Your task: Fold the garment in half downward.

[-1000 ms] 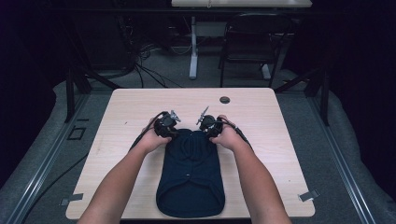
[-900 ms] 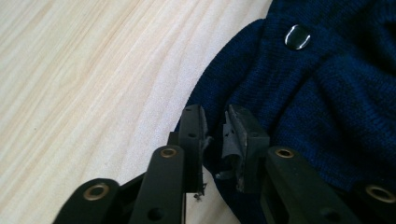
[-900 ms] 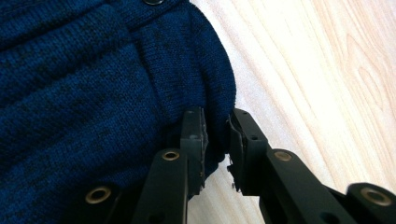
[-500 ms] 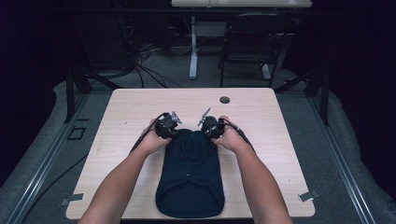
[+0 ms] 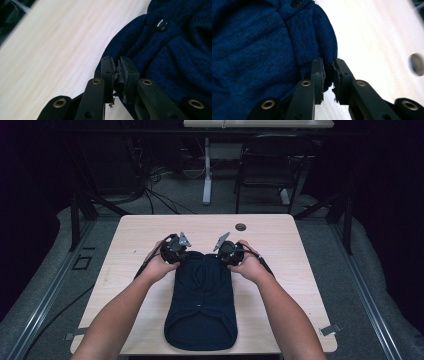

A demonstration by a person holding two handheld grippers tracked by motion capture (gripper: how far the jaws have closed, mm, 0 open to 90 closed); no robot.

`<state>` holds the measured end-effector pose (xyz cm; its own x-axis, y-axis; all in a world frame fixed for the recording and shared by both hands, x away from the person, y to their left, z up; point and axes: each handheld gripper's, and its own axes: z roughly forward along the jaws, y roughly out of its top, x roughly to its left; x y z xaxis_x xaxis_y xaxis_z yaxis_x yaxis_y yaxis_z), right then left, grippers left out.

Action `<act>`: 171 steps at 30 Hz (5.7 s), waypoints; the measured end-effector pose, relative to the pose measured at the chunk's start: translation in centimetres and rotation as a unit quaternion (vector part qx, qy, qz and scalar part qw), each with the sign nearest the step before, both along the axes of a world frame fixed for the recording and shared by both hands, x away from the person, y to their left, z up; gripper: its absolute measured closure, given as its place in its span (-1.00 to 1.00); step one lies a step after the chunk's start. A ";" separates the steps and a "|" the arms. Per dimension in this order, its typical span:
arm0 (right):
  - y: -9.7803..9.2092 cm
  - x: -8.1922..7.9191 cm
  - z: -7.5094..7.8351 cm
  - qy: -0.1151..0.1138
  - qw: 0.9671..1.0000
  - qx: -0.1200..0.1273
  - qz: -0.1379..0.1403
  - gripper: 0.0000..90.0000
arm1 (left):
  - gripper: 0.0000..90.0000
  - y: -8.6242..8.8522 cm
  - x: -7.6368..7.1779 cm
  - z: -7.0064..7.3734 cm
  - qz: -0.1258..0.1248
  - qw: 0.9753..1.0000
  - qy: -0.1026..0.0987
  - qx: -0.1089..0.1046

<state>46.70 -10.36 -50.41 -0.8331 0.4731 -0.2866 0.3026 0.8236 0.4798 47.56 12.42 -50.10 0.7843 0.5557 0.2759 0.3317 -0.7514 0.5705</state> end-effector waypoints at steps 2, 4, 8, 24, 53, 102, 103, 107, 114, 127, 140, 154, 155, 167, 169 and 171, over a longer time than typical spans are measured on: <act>0.1 -0.1 1.2 -0.016 1.000 0.004 -0.002 0.76 | 0.83 0.2 -0.1 1.2 0.004 1.000 -0.015 -0.003; 0.3 -0.1 2.4 -0.032 0.999 0.005 0.000 0.77 | 0.83 0.4 -0.1 2.4 0.006 1.000 -0.027 -0.003; 0.5 -0.1 4.9 -0.066 0.998 0.007 -0.004 0.77 | 0.83 0.7 -0.2 5.1 0.010 0.998 -0.060 -0.012; 0.9 -0.7 11.1 -0.193 0.979 0.058 -0.033 0.78 | 0.83 0.9 -1.4 9.9 0.047 0.981 -0.188 -0.028; 1.0 -3.2 4.7 -0.145 0.989 -0.006 0.006 0.77 | 0.83 0.6 -3.8 3.2 -0.001 0.993 -0.121 0.001; -0.1 -9.6 1.8 -0.032 0.998 0.001 0.056 0.89 | 0.82 1.6 -8.8 1.2 -0.090 0.995 -0.043 -0.010; -0.1 -9.6 2.0 -0.031 0.998 -0.007 0.058 0.89 | 0.82 1.6 -8.9 1.2 -0.090 0.995 -0.041 -0.013; 0.0 -10.1 1.9 -0.026 0.998 0.004 0.059 0.89 | 0.84 1.9 -9.1 1.2 -0.095 0.995 -0.032 -0.013; -0.1 -10.9 1.2 -0.016 0.998 -0.004 0.058 0.89 | 0.88 1.9 -10.1 0.7 -0.106 0.994 -0.022 -0.014; -0.4 -11.9 0.2 0.007 0.998 0.017 0.058 0.89 | 0.93 2.2 -11.3 -0.5 -0.108 0.994 -0.008 -0.015; 2.2 -14.0 -2.1 0.040 0.996 0.020 0.084 0.88 | 0.93 3.7 -11.5 -2.5 -0.099 0.995 0.021 -0.006; 2.2 -15.4 -3.4 0.064 0.993 0.062 0.081 0.70 | 0.83 4.4 -12.5 -4.1 -0.093 0.995 0.035 -0.008; 2.0 -15.5 -3.2 0.062 0.993 0.068 0.077 0.69 | 0.81 4.6 -12.5 -3.8 -0.096 0.994 0.041 -0.013; 1.0 -15.2 -2.8 0.034 0.995 0.084 0.029 0.50 | 0.37 5.3 -11.2 -2.5 -0.053 0.998 0.013 -0.041; 1.1 -15.1 -3.4 0.038 0.996 0.075 0.033 0.51 | 0.31 5.1 -10.9 -3.1 -0.050 0.998 0.018 -0.036; 1.3 -15.1 -4.0 0.038 0.996 0.070 0.032 0.57 | 0.31 4.9 -10.7 -3.8 -0.053 0.998 0.032 -0.027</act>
<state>31.56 -9.08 -54.45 -0.8796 0.4492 -0.1562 0.2913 0.7686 0.5696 36.81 17.30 -53.88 0.8550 0.4810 0.1942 0.2892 -0.7527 0.5914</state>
